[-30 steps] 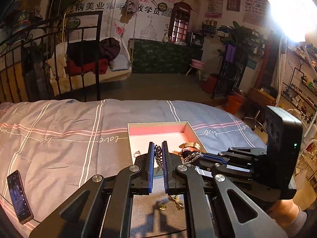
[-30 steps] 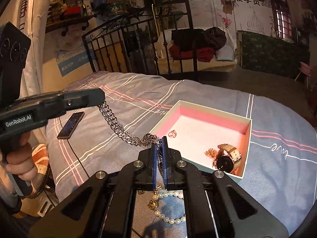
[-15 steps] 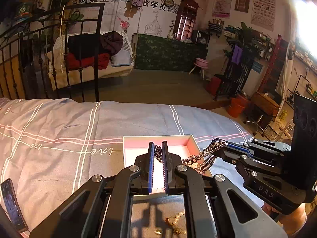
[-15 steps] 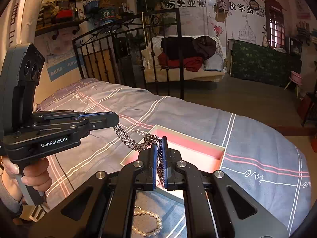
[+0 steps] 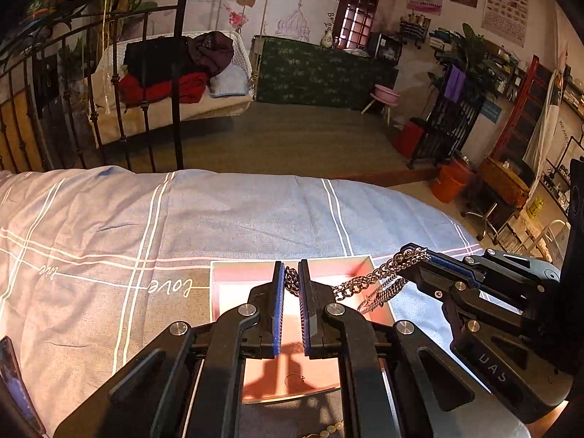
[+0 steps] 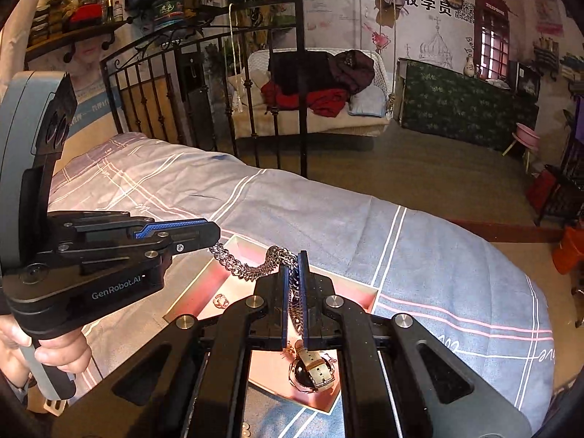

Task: Organize jewelry
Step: 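Carry the silver chain over the box with both tools and open them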

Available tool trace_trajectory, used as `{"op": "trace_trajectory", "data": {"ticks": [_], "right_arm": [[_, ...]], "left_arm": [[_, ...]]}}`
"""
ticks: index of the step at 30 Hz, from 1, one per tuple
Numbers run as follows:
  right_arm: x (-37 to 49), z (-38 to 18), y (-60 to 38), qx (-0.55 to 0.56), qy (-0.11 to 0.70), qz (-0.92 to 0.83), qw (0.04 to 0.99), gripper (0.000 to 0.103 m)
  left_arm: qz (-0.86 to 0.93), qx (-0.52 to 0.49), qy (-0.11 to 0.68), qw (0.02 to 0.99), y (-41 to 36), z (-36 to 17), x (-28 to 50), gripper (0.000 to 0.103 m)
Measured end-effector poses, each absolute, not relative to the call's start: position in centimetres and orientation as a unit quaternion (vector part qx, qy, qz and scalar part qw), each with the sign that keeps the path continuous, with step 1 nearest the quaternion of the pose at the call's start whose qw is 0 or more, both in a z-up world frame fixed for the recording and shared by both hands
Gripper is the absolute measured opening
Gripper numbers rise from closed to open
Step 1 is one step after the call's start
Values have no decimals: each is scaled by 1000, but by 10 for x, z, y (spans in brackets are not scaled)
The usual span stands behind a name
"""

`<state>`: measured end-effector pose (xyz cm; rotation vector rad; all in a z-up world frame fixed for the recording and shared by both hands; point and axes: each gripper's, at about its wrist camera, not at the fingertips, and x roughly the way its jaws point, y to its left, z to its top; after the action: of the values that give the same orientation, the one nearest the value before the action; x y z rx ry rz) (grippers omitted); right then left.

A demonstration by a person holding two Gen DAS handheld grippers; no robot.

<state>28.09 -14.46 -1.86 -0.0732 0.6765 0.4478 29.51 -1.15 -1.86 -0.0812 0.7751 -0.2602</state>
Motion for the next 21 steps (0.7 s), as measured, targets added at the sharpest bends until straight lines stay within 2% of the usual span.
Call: {"op": "trace_trajectory", "data": {"ticks": [21], "right_arm": [[295, -53, -143, -48, 374, 213, 901, 6]], "left_arm": [[-123, -35, 422, 898, -20, -50, 307, 8]]}}
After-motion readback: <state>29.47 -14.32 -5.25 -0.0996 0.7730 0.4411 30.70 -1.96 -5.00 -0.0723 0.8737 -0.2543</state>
